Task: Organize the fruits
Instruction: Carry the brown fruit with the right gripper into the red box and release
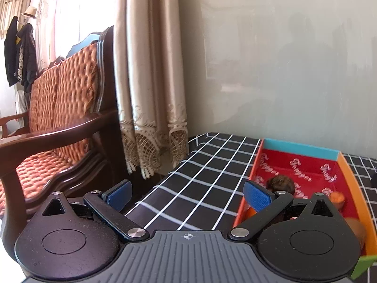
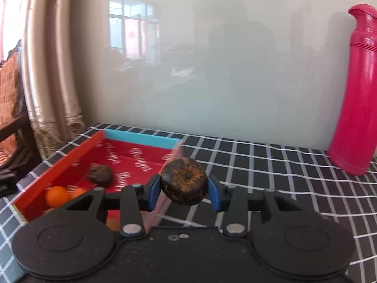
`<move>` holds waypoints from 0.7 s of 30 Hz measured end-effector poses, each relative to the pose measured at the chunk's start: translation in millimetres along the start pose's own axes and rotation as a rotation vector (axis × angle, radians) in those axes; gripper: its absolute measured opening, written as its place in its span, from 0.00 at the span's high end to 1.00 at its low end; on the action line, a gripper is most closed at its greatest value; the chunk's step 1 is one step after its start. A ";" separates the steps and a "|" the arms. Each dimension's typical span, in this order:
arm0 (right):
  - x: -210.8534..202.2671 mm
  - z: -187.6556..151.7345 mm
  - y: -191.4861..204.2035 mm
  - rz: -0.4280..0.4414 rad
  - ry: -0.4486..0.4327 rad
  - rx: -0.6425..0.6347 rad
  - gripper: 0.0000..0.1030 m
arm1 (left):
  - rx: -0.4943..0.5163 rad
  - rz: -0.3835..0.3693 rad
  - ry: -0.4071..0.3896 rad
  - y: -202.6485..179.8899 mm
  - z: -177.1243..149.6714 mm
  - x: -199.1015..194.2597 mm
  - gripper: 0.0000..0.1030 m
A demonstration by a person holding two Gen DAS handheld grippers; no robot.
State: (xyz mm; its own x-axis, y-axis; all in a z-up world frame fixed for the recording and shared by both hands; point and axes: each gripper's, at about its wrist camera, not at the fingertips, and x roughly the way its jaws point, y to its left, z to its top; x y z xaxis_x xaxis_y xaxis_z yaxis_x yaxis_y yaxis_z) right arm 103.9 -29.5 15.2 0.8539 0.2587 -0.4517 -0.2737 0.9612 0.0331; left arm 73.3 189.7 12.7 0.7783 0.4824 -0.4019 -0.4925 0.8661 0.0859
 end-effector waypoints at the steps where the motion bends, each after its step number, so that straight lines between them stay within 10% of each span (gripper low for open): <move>1: -1.0 0.4 9.3 0.013 -0.003 -0.006 0.60 | -0.002 -0.001 0.002 3.1 -2.0 -1.4 0.03; 21: 38.6 -9.8 80.3 0.109 0.046 -0.037 0.60 | 0.005 -0.062 0.010 21.6 -14.1 -14.8 0.03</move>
State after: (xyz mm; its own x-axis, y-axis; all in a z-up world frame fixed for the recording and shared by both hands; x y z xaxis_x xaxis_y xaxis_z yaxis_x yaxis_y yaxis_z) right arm 110.6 56.8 -8.4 0.7973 0.3558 -0.4876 -0.3806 0.9233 0.0514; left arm 45.7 199.4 7.7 0.8034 0.4262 -0.4159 -0.4412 0.8951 0.0649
